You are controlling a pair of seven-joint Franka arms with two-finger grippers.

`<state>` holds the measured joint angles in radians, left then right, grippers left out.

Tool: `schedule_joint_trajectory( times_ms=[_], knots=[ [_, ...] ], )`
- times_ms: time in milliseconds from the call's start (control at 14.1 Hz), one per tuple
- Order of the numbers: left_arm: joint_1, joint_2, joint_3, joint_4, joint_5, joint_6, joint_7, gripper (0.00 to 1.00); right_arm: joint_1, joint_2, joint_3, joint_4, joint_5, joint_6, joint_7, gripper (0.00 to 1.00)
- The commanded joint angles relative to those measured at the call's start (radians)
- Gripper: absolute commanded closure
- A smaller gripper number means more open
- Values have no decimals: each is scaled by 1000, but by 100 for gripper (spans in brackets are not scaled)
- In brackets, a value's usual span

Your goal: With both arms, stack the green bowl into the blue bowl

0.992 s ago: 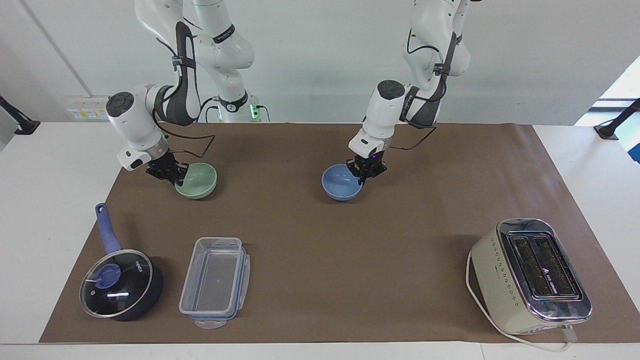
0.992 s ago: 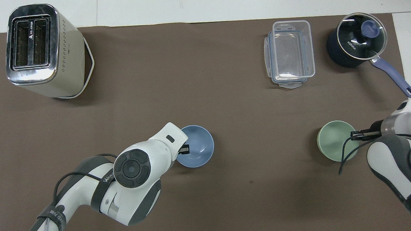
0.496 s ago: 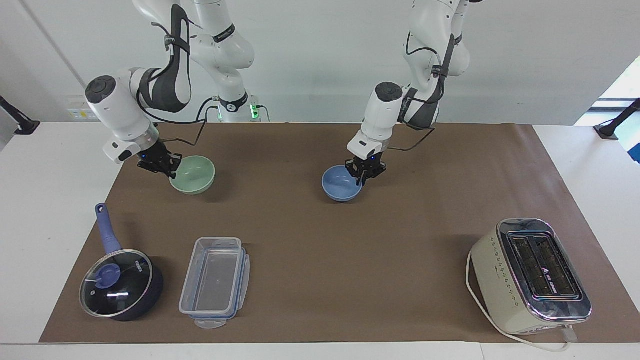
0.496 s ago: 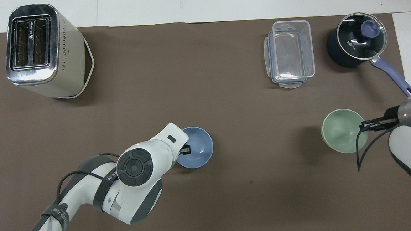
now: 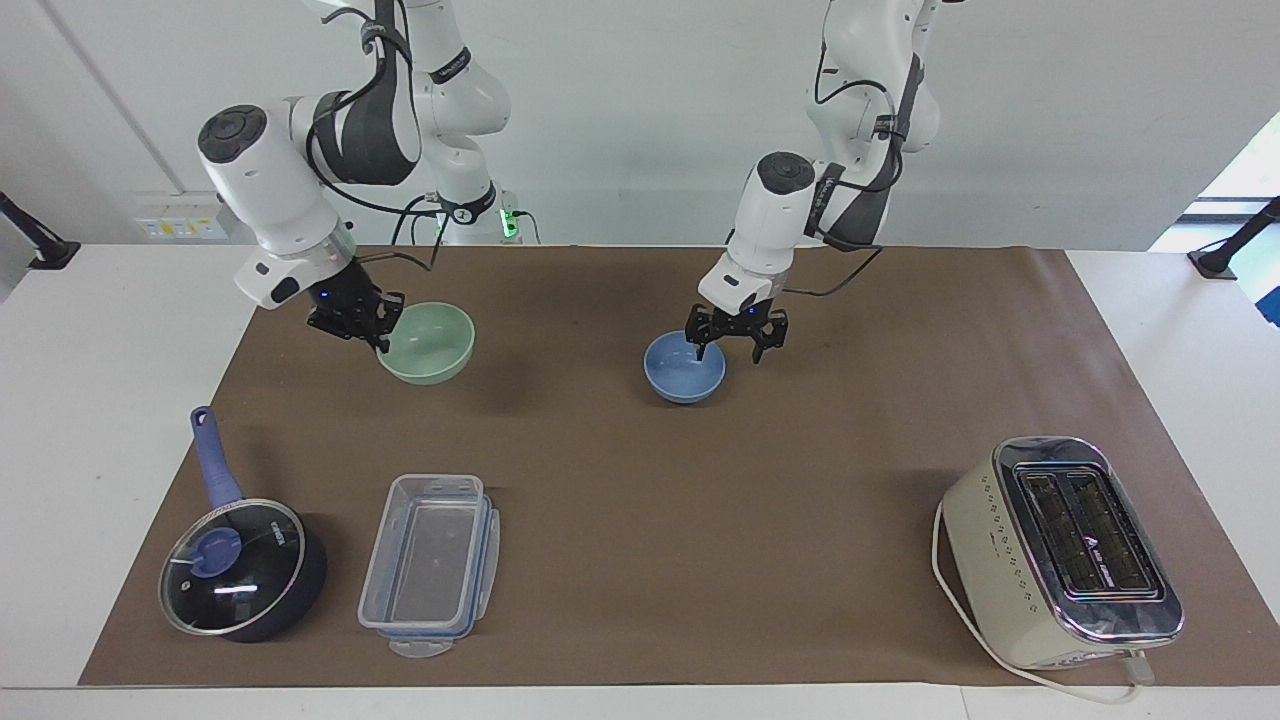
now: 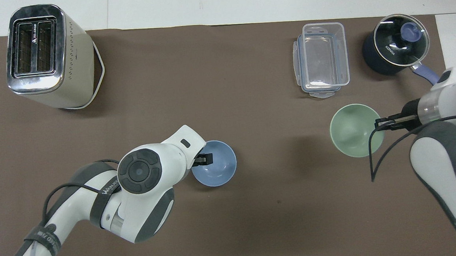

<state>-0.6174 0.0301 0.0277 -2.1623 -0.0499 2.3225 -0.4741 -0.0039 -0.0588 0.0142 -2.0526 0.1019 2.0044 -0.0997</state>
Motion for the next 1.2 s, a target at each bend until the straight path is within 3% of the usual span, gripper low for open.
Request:
schedule_joint_trajectory(
  times_ms=[0,425,850,1133],
  knots=[
    [76,-73,1,47,24,-127,113,0,95,20,0,29,22,5,148,100],
    [266,-65,1,350,24,-463,417,0,333,103,0,92,22,66,491,100],
    [376,-53,6,507,18,-589,501,0,499,224,0,193,35,123,718,100],
    [439,-33,8,585,19,-681,552,0,564,243,1,167,36,180,762,100]
  ],
)
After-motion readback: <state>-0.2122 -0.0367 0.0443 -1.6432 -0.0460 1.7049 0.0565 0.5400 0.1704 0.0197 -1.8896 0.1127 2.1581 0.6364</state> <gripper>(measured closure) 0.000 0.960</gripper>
